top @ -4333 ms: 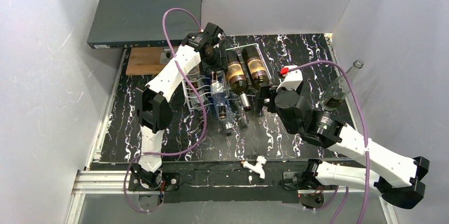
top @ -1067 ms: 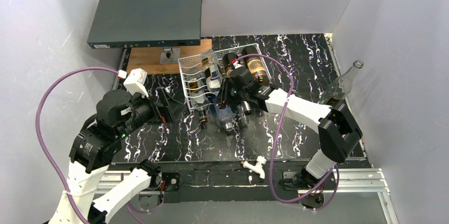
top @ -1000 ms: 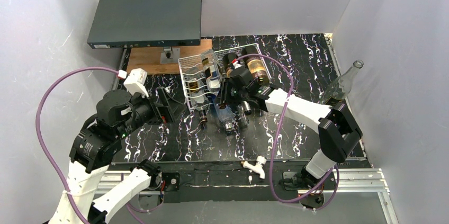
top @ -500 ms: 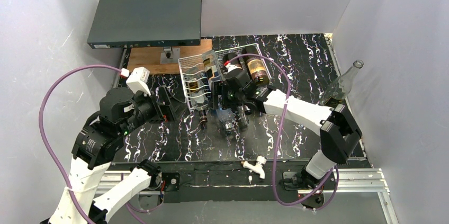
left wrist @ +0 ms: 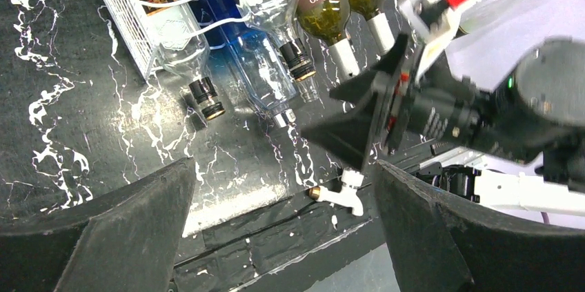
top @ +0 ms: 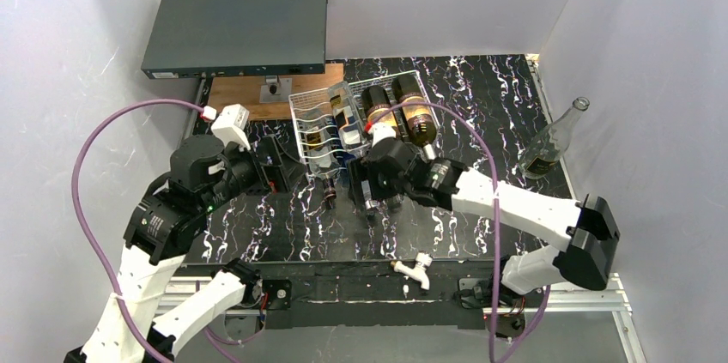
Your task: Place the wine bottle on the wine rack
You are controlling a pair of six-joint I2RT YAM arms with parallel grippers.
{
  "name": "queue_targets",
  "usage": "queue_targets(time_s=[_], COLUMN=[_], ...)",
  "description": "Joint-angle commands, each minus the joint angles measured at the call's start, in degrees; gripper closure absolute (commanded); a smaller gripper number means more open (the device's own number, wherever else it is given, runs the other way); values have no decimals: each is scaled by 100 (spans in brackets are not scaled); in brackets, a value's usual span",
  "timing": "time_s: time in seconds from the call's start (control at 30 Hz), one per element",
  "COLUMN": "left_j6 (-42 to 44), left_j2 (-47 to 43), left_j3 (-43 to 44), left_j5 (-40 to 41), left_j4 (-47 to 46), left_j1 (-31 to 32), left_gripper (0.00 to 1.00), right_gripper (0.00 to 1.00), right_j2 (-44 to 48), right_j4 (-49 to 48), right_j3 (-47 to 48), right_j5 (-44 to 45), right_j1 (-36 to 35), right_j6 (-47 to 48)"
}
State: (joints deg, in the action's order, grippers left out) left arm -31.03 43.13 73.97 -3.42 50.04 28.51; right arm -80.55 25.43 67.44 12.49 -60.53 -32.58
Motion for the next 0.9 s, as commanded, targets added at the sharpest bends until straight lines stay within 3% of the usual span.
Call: queue_targets(time_s=[0.0, 0.13, 0.23, 0.37, 0.87], left_j6=[106, 97, 72, 44, 9], left_j2=[112, 170, 211, 222, -91], left_j3=[-31, -32, -33, -43, -105], left_j5=[43, 43, 35, 2, 43], left_j4=[-78, -144, -189, -222, -30], left_j1=[14, 14, 14, 15, 17], left_gripper=[2, 2, 2, 2, 2], right_gripper=[5, 9, 17, 19, 40], right_j2=[455, 602, 578, 398, -579], right_j4=[413, 337, -10, -614, -2226], right_j3=[-489, -1005, -1360, -1667, -1907], right_j5=[775, 974, 1055, 1447, 2421], right_j1=[-544, -927, -1069, -1092, -1101], right_j6=[-15, -260, -372, -366, 123])
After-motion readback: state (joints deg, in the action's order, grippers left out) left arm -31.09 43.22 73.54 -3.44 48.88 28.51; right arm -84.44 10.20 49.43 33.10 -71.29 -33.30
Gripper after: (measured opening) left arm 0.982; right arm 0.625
